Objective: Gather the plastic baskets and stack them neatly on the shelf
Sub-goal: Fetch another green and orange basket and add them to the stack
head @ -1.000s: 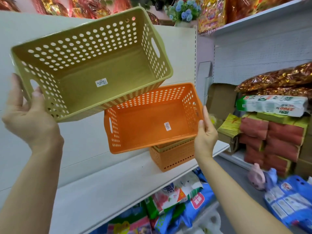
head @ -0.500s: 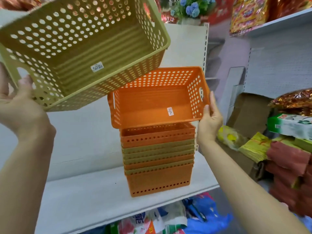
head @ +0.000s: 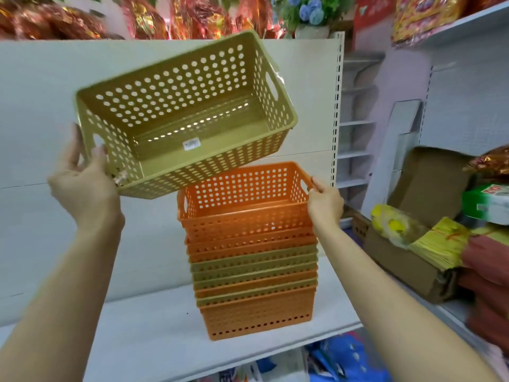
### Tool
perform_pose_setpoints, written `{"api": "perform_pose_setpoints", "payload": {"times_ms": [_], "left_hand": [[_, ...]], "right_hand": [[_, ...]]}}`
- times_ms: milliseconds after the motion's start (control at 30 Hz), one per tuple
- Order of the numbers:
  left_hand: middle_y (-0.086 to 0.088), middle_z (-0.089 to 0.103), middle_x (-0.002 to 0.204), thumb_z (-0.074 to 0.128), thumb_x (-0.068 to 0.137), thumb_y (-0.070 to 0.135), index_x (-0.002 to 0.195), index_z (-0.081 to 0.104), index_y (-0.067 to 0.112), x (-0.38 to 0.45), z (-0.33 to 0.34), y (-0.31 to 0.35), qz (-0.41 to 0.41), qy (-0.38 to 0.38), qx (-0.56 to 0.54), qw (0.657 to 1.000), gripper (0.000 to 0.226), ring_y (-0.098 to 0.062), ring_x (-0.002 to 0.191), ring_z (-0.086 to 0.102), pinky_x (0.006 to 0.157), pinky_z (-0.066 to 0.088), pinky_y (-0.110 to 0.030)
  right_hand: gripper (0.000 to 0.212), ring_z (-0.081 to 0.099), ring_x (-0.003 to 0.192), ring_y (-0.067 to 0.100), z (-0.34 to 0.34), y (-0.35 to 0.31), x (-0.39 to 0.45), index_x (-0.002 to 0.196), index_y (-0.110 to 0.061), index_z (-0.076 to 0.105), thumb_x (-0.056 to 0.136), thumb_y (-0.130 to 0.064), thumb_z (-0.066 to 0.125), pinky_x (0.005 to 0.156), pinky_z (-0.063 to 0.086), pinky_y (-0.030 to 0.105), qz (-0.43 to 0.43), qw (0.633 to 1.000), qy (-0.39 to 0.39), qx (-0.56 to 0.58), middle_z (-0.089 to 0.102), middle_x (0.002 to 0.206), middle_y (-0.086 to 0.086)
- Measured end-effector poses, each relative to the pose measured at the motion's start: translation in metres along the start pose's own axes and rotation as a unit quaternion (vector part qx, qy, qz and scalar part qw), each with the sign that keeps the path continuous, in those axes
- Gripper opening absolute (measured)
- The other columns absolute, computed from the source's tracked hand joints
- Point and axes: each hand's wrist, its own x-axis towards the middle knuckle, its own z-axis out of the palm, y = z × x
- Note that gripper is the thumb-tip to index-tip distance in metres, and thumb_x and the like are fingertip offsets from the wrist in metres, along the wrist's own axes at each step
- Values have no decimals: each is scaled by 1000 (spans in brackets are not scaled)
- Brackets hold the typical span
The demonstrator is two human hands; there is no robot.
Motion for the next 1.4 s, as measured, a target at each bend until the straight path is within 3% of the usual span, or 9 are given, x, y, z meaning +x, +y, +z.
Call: {"api": "perform_pose_setpoints", "payload": {"times_ms": [233,400,533,700,833,900,967,1100,1400], "left_hand": [[7,67,137,65,94,11,142,61,22,-10,37,-40,-83,-60,97,990,50,-6,117,68,106,54,-37],[9,64,141,66,87,30,140,61,35,-15,43,-62,-111,-119,274,948,53,-16,123,65,106,52,-43],[-2,68,133,61,88,40,144,55,24,-23,39,-64,-173,-193,307,916,59,-29,112,69,93,57,-51],[4,76,108,73,90,43,125,66,22,-53,4,-62,-184,-327,252,892,41,-16,98,73,72,55,-28],[10,72,119,76,75,53,138,49,28,-63,-9,-68,-160,-377,257,876,73,-8,103,72,83,59,-30],[9,70,123,79,71,54,141,45,26,-65,-7,-71,-142,-382,272,872,83,-11,108,70,91,59,-36],[9,69,122,82,74,51,141,46,25,-64,-3,-73,-105,-368,326,865,81,-14,109,68,92,58,-38],[2,72,115,74,78,63,133,57,20,-64,10,-73,-54,-294,422,856,71,-20,107,68,86,53,-36],[-1,72,95,60,72,84,105,66,17,-65,11,-73,-41,-230,492,839,76,-26,92,66,78,53,-38]], "right_hand": [[39,49,62,21,-7,1,-1,69,-10,59,98,-34,45,57,35,33,61,994,-81,-38,52,66,1],[42,62,105,8,-20,-8,1,117,-22,62,102,-46,31,81,52,20,12,945,-162,284,67,112,-7],[47,51,125,12,-16,0,10,138,-15,49,99,-39,46,104,42,38,-48,972,-181,143,56,136,-4],[31,62,86,-10,-22,11,10,112,-19,67,99,-38,47,66,46,10,-78,974,-183,109,68,96,-18],[32,56,100,-9,-22,9,2,117,-17,62,101,-37,42,75,38,1,-108,978,-173,54,62,107,-19],[41,57,110,12,-21,10,-1,124,-10,61,102,-37,40,82,40,18,-143,982,-124,19,66,110,-4],[38,60,82,21,-17,12,1,98,-11,67,102,-35,38,63,38,29,-181,980,-75,-27,63,75,0],[51,41,54,21,-6,3,14,55,-18,37,103,-34,35,51,28,33,-180,978,-45,-99,40,51,-1],[63,41,50,21,-3,-10,21,48,-13,39,102,-44,31,52,24,36,-139,980,-16,-140,43,50,4]]}}
